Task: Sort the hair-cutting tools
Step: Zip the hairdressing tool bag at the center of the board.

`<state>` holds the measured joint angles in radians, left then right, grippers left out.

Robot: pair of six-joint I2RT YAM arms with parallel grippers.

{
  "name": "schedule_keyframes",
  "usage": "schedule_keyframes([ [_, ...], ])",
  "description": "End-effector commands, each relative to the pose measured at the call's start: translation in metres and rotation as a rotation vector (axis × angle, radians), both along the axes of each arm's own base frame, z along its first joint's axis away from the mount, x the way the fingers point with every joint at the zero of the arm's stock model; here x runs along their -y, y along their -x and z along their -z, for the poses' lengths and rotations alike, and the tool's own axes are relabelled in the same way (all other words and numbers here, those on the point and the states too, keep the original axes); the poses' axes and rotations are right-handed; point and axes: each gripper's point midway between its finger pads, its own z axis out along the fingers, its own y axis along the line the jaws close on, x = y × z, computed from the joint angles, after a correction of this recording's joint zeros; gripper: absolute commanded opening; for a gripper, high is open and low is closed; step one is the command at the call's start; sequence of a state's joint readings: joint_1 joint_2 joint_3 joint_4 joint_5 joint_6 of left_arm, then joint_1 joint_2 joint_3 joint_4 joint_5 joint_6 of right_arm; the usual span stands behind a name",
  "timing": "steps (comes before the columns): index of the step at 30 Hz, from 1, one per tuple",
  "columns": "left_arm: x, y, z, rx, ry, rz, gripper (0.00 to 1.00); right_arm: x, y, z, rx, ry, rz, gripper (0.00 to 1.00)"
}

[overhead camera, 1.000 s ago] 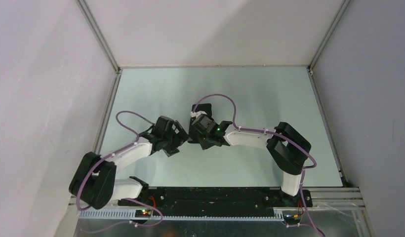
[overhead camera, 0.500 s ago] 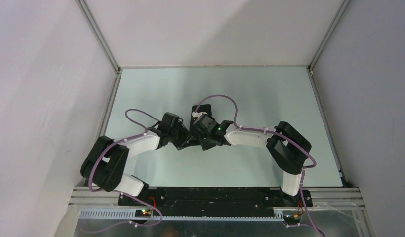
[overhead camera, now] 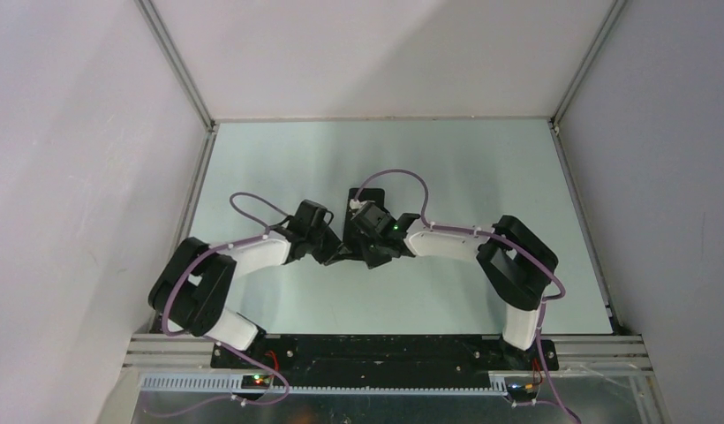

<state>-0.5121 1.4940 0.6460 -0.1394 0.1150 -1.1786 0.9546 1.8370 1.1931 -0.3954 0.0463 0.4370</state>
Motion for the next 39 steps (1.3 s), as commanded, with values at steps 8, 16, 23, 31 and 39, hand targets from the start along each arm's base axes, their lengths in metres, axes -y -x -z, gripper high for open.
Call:
schedule_keyframes([
  [8,-0.044,0.023,0.062,-0.145,-0.283,-0.007,0.20,0.053,-0.008,-0.007,-0.016,0.073,0.061,0.00],
  [16,-0.046,0.020,0.057,-0.135,-0.307,0.008,0.20,0.081,-0.023,-0.004,-0.019,0.117,0.121,0.00],
  [23,-0.048,-0.007,0.030,-0.042,-0.341,0.061,0.30,0.041,-0.001,0.001,-0.066,0.037,0.026,0.00],
  [31,-0.062,-0.014,-0.014,0.090,-0.296,0.009,0.74,-0.017,0.015,-0.028,-0.116,-0.201,-0.022,0.00],
  [39,-0.045,0.007,-0.032,0.147,-0.047,-0.088,0.82,-0.056,0.012,-0.045,-0.121,-0.361,0.027,0.00],
])
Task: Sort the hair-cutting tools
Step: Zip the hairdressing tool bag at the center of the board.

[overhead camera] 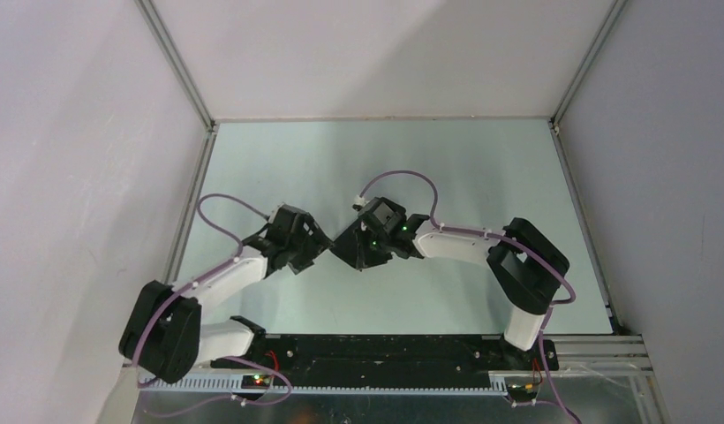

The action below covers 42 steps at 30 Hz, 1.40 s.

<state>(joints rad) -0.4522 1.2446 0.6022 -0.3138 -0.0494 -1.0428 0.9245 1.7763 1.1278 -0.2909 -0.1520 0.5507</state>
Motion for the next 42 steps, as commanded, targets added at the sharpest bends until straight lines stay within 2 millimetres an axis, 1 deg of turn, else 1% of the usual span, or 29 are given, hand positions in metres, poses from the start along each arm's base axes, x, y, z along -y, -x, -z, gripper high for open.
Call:
schedule_keyframes([
  [1,0.019,0.003,-0.007,0.032,0.162,-0.029,0.82,-0.037,-0.005,-0.025,0.007,-0.150,0.023,0.00],
  [2,0.026,0.009,-0.005,0.006,0.203,-0.018,0.81,-0.039,-0.004,-0.022,0.002,-0.148,0.024,0.00],
  [3,0.032,0.007,-0.006,0.012,0.228,-0.011,0.80,-0.040,-0.003,-0.021,-0.001,-0.148,0.023,0.00],
  [4,0.038,0.012,-0.002,-0.011,0.251,-0.001,0.78,-0.041,-0.002,-0.018,-0.008,-0.144,0.022,0.00],
  [5,0.044,0.012,-0.004,-0.004,0.268,0.013,0.77,-0.041,-0.001,-0.016,-0.010,-0.139,0.020,0.00],
  [9,0.056,0.014,-0.001,-0.024,0.304,0.029,0.69,-0.041,0.003,-0.009,-0.020,-0.121,0.017,0.00],
  [10,0.057,0.014,0.001,-0.031,0.303,0.027,0.64,-0.041,0.003,-0.009,-0.020,-0.118,0.019,0.00],
  [13,0.056,0.017,0.006,-0.043,0.299,0.015,0.56,-0.039,0.004,-0.004,-0.023,-0.102,0.021,0.00],
  [15,0.054,0.019,0.011,-0.054,0.287,0.005,0.47,-0.038,0.004,-0.003,-0.025,-0.094,0.019,0.00],
  [21,0.049,0.028,0.035,-0.123,0.241,-0.004,0.32,-0.029,0.003,0.000,-0.005,-0.055,0.021,0.00],
  [22,0.049,0.027,0.036,-0.126,0.241,-0.002,0.30,-0.028,0.002,0.000,-0.002,-0.050,0.022,0.00],
  [24,0.049,0.029,0.042,-0.143,0.232,-0.003,0.24,-0.023,0.001,0.001,0.003,-0.032,0.029,0.00],
  [26,0.045,0.032,0.049,-0.161,0.206,-0.008,0.19,-0.016,-0.002,0.001,0.009,-0.008,0.040,0.00],
  [27,0.043,0.032,0.052,-0.167,0.191,-0.008,0.15,-0.011,-0.004,0.003,0.010,0.010,0.050,0.00],
  [31,0.031,0.038,0.063,-0.203,0.124,-0.029,0.10,0.009,-0.013,0.003,0.003,0.059,0.099,0.00],
  [32,0.030,0.039,0.064,-0.205,0.116,-0.032,0.10,0.015,-0.019,0.002,0.013,0.069,0.118,0.00],
  [33,0.029,0.040,0.066,-0.212,0.111,-0.034,0.09,0.021,-0.019,0.004,0.008,0.089,0.125,0.00],
  [37,0.026,0.043,0.074,-0.239,0.083,-0.032,0.08,0.049,-0.034,0.008,0.007,0.157,0.179,0.00],
  [42,0.025,0.044,0.078,-0.254,0.071,-0.028,0.08,0.079,-0.042,0.018,-0.017,0.217,0.222,0.00],
])
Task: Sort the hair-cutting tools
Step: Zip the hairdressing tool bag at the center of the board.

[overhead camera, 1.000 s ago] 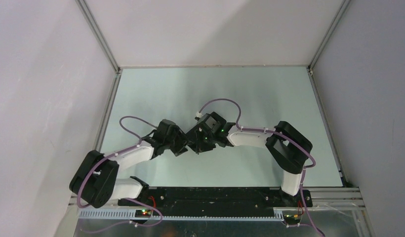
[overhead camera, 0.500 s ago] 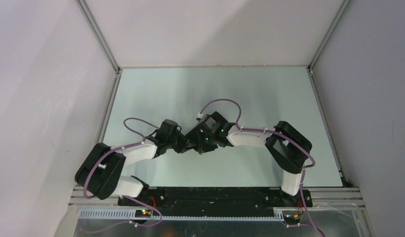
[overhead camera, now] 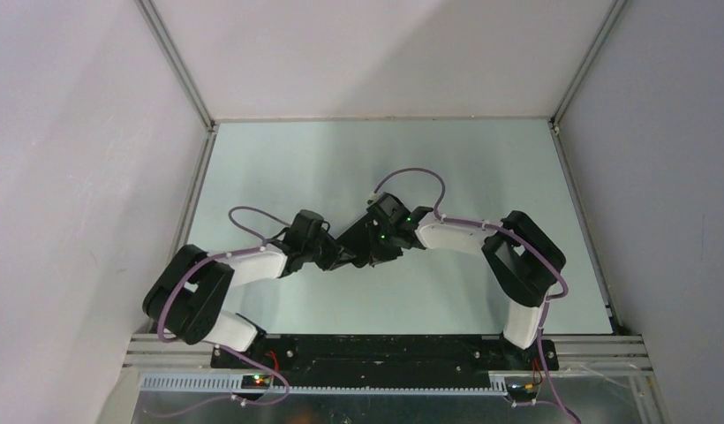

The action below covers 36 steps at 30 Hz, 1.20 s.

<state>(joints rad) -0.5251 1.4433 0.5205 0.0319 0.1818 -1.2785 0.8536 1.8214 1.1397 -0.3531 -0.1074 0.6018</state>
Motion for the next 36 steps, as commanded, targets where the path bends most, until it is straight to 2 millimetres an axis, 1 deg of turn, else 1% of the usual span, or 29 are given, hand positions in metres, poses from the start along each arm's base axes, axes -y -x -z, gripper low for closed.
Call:
schedule_keyframes([
  [1,-0.045,0.035,0.053,-0.149,-0.244,-0.013,0.08,0.057,-0.023,-0.003,0.034,0.138,0.094,0.00],
  [6,-0.048,0.033,0.052,-0.146,-0.271,-0.010,0.07,0.084,-0.034,0.001,0.026,0.154,0.149,0.00],
  [8,-0.050,0.034,0.053,-0.149,-0.283,-0.009,0.07,0.098,-0.042,0.000,0.025,0.157,0.183,0.00],
  [10,-0.051,0.034,0.053,-0.150,-0.287,-0.008,0.07,0.105,-0.044,0.000,0.022,0.156,0.195,0.00],
  [12,-0.051,0.033,0.052,-0.148,-0.289,-0.005,0.07,0.107,-0.044,0.000,0.020,0.147,0.193,0.00],
  [14,-0.052,0.031,0.050,-0.143,-0.303,0.001,0.08,0.104,-0.041,0.000,0.014,0.138,0.177,0.00],
  [15,-0.052,0.027,0.047,-0.129,-0.308,0.007,0.09,0.102,-0.039,0.000,0.010,0.132,0.168,0.00],
  [18,-0.059,0.017,0.039,-0.114,-0.334,0.013,0.13,0.091,-0.029,0.001,0.002,0.118,0.125,0.00],
  [19,-0.061,0.008,0.033,-0.087,-0.352,0.020,0.16,0.084,-0.024,0.000,0.000,0.104,0.102,0.00],
  [20,-0.070,0.004,0.032,-0.085,-0.385,0.016,0.18,0.078,-0.020,-0.001,-0.010,0.088,0.089,0.00],
  [22,-0.079,-0.010,0.022,-0.066,-0.407,-0.006,0.22,0.062,-0.013,-0.004,-0.012,0.049,0.061,0.00],
  [25,-0.089,-0.020,0.013,-0.048,-0.400,-0.041,0.29,0.035,0.002,-0.009,-0.015,-0.012,0.011,0.00],
  [26,-0.094,-0.025,0.008,-0.036,-0.394,-0.058,0.35,0.025,0.003,-0.014,-0.016,-0.045,0.008,0.00],
  [27,-0.096,-0.026,0.007,-0.035,-0.392,-0.067,0.39,0.016,0.010,-0.014,-0.019,-0.054,-0.011,0.00],
  [28,-0.100,-0.028,0.002,-0.024,-0.387,-0.085,0.51,0.008,0.010,-0.018,-0.011,-0.080,-0.006,0.00],
  [29,-0.102,-0.027,0.000,-0.022,-0.388,-0.094,0.57,0.000,0.014,-0.019,-0.009,-0.091,-0.017,0.00],
  [30,-0.104,-0.026,-0.004,-0.008,-0.379,-0.108,0.70,-0.007,0.012,-0.023,0.001,-0.115,-0.006,0.00],
  [31,-0.103,-0.025,-0.006,0.002,-0.367,-0.113,0.75,-0.013,0.015,-0.023,-0.001,-0.123,-0.006,0.00],
  [32,-0.102,-0.022,-0.009,0.015,-0.345,-0.127,0.83,-0.020,0.015,-0.027,0.014,-0.138,-0.009,0.00],
  [33,-0.099,-0.021,-0.013,0.029,-0.318,-0.130,0.86,-0.023,0.014,-0.027,0.015,-0.142,-0.004,0.00],
  [34,-0.098,-0.015,-0.014,0.033,-0.293,-0.147,0.89,-0.029,0.012,-0.030,0.030,-0.150,-0.004,0.00],
  [36,-0.092,-0.010,-0.019,0.053,-0.245,-0.166,0.90,-0.035,0.012,-0.031,0.043,-0.151,-0.002,0.00],
])
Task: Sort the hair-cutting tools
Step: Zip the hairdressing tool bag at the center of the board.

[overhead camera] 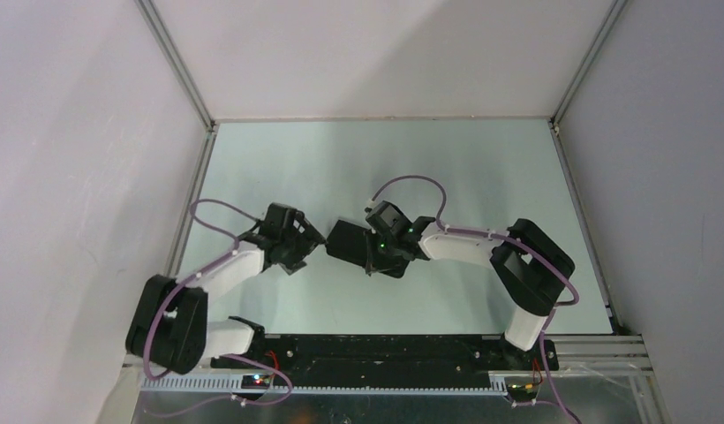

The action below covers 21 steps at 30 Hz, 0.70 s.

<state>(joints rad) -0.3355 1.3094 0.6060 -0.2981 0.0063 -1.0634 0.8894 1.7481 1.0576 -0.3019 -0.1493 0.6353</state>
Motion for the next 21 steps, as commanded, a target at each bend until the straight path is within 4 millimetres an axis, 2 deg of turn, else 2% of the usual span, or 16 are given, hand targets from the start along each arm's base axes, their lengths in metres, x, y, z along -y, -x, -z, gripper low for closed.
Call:
schedule_keyframes([
  [1,0.006,0.014,-0.009,0.044,0.058,-0.044,0.90,-0.031,-0.014,-0.019,0.057,-0.083,0.032,0.00],
  [5,0.034,0.022,-0.015,0.077,0.138,-0.007,0.88,-0.038,-0.011,-0.014,0.046,-0.081,0.022,0.00],
  [9,0.061,0.018,-0.019,0.077,0.185,0.044,0.84,-0.038,-0.006,-0.008,0.038,-0.066,0.011,0.00],
  [14,0.070,0.010,-0.009,0.046,0.145,0.051,0.77,-0.037,-0.005,-0.007,0.044,-0.051,0.001,0.00],
  [21,0.074,0.008,0.018,-0.027,0.122,0.027,0.52,-0.031,-0.004,-0.006,0.049,-0.027,-0.010,0.00],
])
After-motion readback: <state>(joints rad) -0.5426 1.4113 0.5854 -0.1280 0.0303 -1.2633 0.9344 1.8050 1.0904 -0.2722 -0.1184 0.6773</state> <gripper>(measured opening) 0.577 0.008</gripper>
